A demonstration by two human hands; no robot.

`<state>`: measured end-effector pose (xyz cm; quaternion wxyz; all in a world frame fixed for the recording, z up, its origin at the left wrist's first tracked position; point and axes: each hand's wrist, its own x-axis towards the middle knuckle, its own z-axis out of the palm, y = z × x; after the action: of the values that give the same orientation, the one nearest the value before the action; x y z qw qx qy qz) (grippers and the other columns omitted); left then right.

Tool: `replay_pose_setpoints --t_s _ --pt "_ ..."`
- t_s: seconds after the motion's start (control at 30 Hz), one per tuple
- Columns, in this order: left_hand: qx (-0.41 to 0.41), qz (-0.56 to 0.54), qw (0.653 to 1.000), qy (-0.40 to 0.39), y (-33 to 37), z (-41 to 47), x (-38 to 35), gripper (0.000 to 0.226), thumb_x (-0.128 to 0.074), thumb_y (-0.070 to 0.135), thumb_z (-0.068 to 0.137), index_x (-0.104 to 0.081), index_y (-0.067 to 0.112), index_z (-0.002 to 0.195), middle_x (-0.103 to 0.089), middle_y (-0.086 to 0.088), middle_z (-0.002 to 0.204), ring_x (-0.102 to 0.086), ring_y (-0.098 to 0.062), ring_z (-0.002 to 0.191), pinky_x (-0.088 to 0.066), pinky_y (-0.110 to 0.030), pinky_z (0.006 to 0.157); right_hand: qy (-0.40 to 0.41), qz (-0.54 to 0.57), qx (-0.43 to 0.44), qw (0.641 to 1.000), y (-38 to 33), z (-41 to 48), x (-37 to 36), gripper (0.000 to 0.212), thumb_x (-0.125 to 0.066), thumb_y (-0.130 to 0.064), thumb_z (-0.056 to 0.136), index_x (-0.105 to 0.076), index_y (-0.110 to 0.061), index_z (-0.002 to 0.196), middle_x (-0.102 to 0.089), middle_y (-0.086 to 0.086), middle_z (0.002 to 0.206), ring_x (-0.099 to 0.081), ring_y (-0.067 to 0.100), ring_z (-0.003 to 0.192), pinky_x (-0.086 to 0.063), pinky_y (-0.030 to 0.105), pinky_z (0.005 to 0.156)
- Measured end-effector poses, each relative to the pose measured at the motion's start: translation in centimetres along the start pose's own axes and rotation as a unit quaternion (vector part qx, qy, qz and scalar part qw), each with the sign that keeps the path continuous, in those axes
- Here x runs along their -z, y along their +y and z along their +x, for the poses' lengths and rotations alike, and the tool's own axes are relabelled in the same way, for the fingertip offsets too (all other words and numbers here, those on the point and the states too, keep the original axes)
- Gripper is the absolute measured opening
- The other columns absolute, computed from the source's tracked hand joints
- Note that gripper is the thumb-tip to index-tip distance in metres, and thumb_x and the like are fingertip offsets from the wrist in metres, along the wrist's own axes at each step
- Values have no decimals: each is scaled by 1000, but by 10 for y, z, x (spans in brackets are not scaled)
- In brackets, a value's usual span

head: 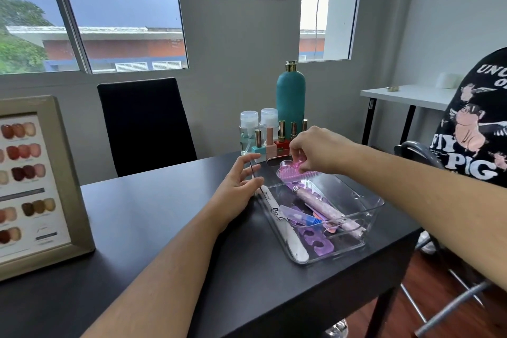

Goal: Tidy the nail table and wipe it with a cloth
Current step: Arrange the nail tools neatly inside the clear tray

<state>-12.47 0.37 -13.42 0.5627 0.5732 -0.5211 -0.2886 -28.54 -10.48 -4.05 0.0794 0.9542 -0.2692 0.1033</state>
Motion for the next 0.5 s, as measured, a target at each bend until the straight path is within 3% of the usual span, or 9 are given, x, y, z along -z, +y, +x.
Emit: replay_pose_setpoints --t_s 0.17,0.37,0.43,0.5 --pt "3 0 1000 -2 2 -1 0 41 -54 17 92 -46 47 119 -49 -2 137 -53 -5 112 -45 -34 98 -57 -17 -25 998 -2 -4 -11 11 -67 -15 83 -71 -5 86 -69 7 83 -60 21 72 -48 27 63" --pt "2 4 1000 -6 5 -3 -1 41 -52 17 93 -45 50 115 -48 -1 137 -52 -6 114 -44 -30 96 -130 89 -18 987 4 -12 0 10 -73 -18 81 -71 -11 88 -61 -8 66 -57 3 53 -44 16 55" --pt "0 5 1000 -6 5 -3 -1 41 -53 17 93 -45 50 115 -49 -1 137 -53 -4 112 -44 -29 93 -144 103 -12 984 3 -14 4 11 -73 -19 80 -71 -13 89 -61 -10 67 -56 2 55 -44 14 54" --pt "1 4 1000 -5 5 -3 -1 41 -53 16 93 -45 49 116 -49 -1 137 -53 -8 114 -44 -32 97 -106 89 -6 990 2 -14 9 10 -73 -19 80 -72 -14 88 -59 -11 68 -57 5 62 -44 15 59"
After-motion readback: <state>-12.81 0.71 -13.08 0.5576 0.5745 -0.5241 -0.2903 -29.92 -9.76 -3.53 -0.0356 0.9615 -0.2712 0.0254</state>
